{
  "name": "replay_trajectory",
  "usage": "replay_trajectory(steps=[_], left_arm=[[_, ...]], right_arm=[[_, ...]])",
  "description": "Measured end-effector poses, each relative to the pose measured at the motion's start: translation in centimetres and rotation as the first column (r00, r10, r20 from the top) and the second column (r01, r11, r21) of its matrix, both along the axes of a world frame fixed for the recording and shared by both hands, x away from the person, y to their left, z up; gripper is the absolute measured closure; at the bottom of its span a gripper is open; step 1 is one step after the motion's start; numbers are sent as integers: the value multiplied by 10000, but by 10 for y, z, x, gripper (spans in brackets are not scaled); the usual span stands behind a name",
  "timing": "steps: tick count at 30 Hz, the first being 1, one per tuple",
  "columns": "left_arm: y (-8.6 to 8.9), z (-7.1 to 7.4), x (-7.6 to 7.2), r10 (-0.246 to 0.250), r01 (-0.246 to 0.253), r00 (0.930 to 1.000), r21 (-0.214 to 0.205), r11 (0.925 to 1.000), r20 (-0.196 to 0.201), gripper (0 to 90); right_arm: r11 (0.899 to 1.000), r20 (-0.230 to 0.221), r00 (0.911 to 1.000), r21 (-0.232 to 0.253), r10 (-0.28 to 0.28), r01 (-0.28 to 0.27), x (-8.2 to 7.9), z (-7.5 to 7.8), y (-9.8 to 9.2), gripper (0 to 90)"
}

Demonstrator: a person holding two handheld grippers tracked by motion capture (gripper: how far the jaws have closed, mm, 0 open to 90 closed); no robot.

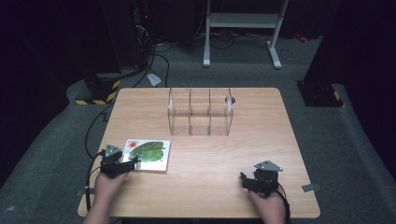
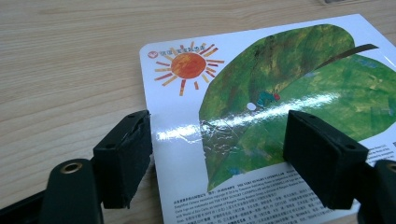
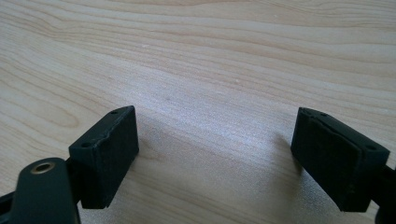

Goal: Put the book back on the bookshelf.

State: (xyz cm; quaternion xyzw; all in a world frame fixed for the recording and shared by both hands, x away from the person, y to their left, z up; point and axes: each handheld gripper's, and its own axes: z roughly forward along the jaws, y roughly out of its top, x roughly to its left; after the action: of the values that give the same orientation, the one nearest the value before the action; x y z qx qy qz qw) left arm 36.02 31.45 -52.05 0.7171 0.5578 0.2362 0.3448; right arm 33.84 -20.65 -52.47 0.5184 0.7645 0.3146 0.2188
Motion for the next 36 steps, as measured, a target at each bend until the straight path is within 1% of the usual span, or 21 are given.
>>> replay_trajectory(steps=[2, 4, 7, 12, 14, 15, 16, 18, 19, 20, 22, 24, 25, 26, 27, 29, 31, 32, 33, 34, 36], left_arm=[[-4, 0, -1, -188, 188, 9998, 68, 9998, -6, 241], [-6, 1, -1, -221, 221, 9997, 36, 9997, -59, 241], [-14, 1, -3, -423, 424, 9991, 147, 9990, -27, 241], [-21, 2, -5, -653, 654, 9978, 100, 9978, -99, 241], [-25, 2, -7, -783, 784, 9968, 60, 9969, -139, 241], [-29, 2, -9, -980, 982, 9950, 112, 9951, -165, 241], [-29, 2, -9, -980, 982, 9950, 112, 9951, -165, 241], [-37, 3, -11, -1213, 1215, 9924, 100, 9925, -193, 241], [-44, 3, -13, -1355, 1359, 9906, 199, 9905, -190, 241], [-44, 3, -13, -1355, 1359, 9906, 199, 9905, -190, 242], [-52, 4, -14, -1590, 1595, 9872, 422, 9863, -161, 242], [-58, 5, -16, -1786, 1792, 9838, 493, 9826, -174, 241], [-64, 5, -17, -1984, 1990, 9800, 488, 9788, -170, 241], [-64, 5, -17, -1984, 1990, 9800, 488, 9788, -170, 260], [-70, 5, -19, -2254, 2259, 9741, 396, 9734, -159, 269], [-80, 6, -21, -2619, 2625, 9649, 488, 9637, -186, 272], [-90, 7, -24, -2849, 2853, 9584, 579, 9567, -155, 267], [-93, 8, -24, -2922, 2922, 9563, 723, 9536, -100, 263], [-96, 8, -25, -2945, 2935, 9556, 864, 9520, -11, 257], [-96, 8, -25, -2892, 2875, 9573, 1038, 9521, 9, 252], [-90, 9, -22, -2535, 2514, 9673, 940, 9633, 114, 249]], right_arm=[[10000, 6, 10000, -4, 7, -7, 0, 0, 0, 148], [10000, 6, 10000, -4, 6, -6, 0, 0, 0, 148], [10000, 0, 10000, -2, 3, -3, 0, 0, 0, 148], [10000, 0, 10000, -1, 1, -1, 0, 0, 0, 148], [10000, 4, 10000, -2, 6, -6, 0, 0, 0, 148], [10000, 5, 10000, -4, 6, -6, 0, 0, 0, 148], [10000, 5, 10000, -4, 6, -6, 0, 0, 0, 148], [10000, 1, 10000, -2, 1, -1, 0, 0, 0, 148], [10000, 4, 10000, -3, 7, -7, 0, 0, 0, 148], [10000, 4, 10000, -3, 7, -7, 0, 0, 0, 148], [10000, 2, 10000, -1, 1, -1, 0, 0, 0, 148], [10000, 2, 10000, -2, 5, -5, 0, 0, 0, 148], [10000, -1, 10000, 1, -1, 1, 0, 0, 0, 148], [10000, -1, 10000, 1, -1, 1, 0, 0, 0, 148], [10000, 1, 10000, 0, 2, -2, 0, 0, 0, 148], [10000, 1, 10000, 0, 1, -1, 0, 0, 0, 148], [10000, 3, 10000, -3, 7, -7, 0, 0, 0, 148], [10000, 0, 10000, 0, 2, -2, 0, 0, 0, 148], [10000, 2, 10000, 0, 2, -2, 0, 0, 0, 148], [10000, 4, 10000, -1, 2, -2, 0, 0, 0, 148], [10000, 3, 10000, -2, 2, -2, 0, 0, 0, 148]])
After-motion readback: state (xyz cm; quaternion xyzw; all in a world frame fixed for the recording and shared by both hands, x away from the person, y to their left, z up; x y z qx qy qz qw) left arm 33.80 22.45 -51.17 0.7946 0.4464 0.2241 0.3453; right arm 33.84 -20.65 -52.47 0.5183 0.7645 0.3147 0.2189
